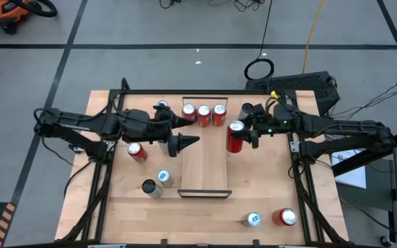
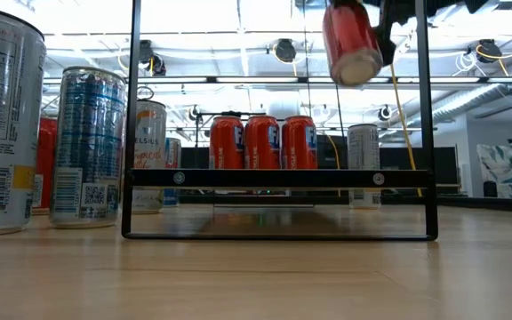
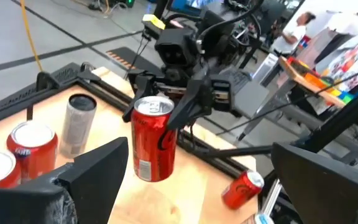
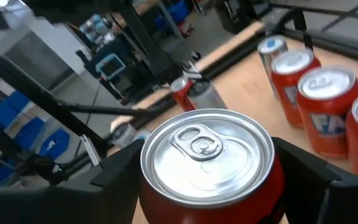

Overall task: Place canned beverage on shelf
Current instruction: Put the top right red soda can on the shelf

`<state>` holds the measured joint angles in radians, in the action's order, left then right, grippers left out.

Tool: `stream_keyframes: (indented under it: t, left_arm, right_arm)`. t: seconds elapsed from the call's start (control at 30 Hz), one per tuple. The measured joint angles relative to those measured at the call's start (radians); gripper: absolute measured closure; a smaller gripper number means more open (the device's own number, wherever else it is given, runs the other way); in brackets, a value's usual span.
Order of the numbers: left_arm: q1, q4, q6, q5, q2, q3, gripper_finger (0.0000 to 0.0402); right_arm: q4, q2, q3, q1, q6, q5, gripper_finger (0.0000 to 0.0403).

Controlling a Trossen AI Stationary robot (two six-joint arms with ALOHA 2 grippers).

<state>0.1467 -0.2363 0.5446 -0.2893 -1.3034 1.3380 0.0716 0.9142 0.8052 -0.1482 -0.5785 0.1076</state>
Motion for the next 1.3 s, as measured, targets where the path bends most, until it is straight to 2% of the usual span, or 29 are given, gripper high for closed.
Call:
stream_keyframes:
  t: [0.37, 0.67, 1.03, 1.2, 1.3]
  left_arm:
    - [-0.009, -0.061, 0.000, -0.001, -0.018, -0.001, 0.0004]
    - [-0.022, -0.075, -0.004, -0.008, -0.025, 0.000, 0.0004]
    - [-0.022, -0.173, -0.001, -0.046, -0.025, 0.000, 0.0004]
    - [-0.022, -0.178, -0.001, -0.065, -0.025, 0.000, 0.0004]
    - [-0.022, -0.178, 0.000, -0.068, -0.025, 0.000, 0.0004]
  right_arm:
    - [-0.001, 0.089, -0.008, 0.000, 0.174, -0.002, 0.0135]
    - [-0.012, 0.154, -0.008, 0.000, 0.204, -0.002, 0.0135]
    - [-0.201, 0.295, -0.008, 0.000, 0.328, 0.002, 0.0135]
    - [-0.297, 0.387, -0.008, -0.001, 0.339, 0.079, 0.0135]
    - [-0.343, 0.428, -0.008, 0.000, 0.337, 0.087, 0.0135]
